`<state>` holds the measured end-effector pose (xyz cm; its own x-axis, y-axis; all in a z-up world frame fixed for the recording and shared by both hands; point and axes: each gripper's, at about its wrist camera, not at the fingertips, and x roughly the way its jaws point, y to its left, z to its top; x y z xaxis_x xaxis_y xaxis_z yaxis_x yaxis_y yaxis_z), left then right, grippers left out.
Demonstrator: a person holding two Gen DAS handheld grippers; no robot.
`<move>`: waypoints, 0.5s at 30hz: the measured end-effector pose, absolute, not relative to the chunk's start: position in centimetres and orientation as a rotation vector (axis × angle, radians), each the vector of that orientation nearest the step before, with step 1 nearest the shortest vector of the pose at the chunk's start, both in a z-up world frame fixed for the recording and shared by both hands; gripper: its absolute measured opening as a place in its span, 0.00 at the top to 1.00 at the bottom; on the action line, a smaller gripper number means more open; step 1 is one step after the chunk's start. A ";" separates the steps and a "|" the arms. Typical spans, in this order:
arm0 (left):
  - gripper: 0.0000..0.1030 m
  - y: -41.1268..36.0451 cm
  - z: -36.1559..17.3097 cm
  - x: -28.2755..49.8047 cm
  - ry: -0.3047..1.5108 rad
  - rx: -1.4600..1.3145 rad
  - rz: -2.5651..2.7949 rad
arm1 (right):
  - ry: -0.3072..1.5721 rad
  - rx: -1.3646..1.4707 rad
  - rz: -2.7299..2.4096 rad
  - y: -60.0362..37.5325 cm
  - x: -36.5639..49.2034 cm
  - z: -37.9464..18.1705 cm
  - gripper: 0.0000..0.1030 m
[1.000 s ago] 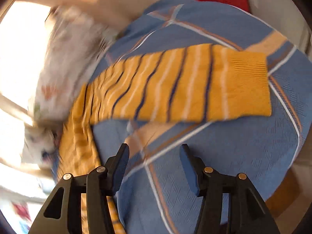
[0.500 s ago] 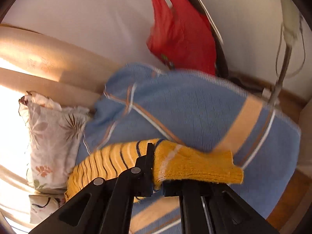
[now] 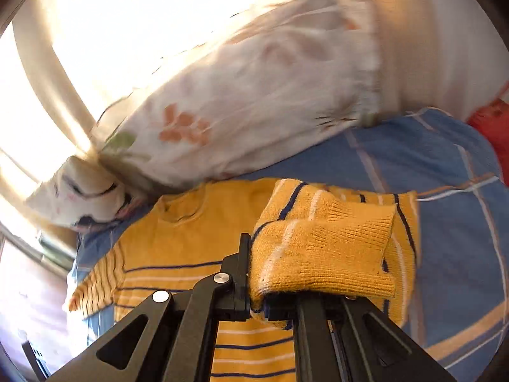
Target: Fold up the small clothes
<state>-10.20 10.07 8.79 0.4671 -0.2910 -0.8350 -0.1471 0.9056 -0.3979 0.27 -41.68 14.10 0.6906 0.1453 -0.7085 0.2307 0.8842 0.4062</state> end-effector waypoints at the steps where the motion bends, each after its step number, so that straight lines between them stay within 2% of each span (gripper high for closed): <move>1: 0.65 10.7 8.7 -10.2 1.090 -0.454 -0.087 | 0.847 0.455 0.016 -38.2 2.4 13.7 0.94; 8: 0.65 16.5 7.6 -10.5 1.095 -0.512 -0.033 | 1.011 0.199 0.179 -21.3 11.3 7.9 0.94; 10: 0.64 18.0 7.3 -10.6 1.095 -0.521 -0.019 | 1.044 0.155 0.205 -18.5 11.8 6.5 0.90; 11: 0.64 18.7 7.2 -10.6 1.095 -0.528 -0.015 | 1.055 0.120 0.194 -17.2 12.5 5.8 0.84; 12: 0.63 19.2 7.0 -10.6 1.096 -0.534 -0.012 | 1.058 0.080 0.184 -16.1 12.8 5.3 0.71; 13: 0.63 19.7 6.8 -10.5 1.097 -0.539 -0.009 | 1.055 0.053 0.185 -15.2 12.8 5.2 0.61; 14: 0.63 20.1 6.6 -10.4 1.099 -0.540 -0.005 | 1.045 0.020 0.190 -14.2 12.7 5.1 0.43; 15: 0.63 20.5 6.4 -10.2 1.102 -0.540 -0.003 | 1.035 -0.023 0.193 -13.2 12.6 5.1 0.32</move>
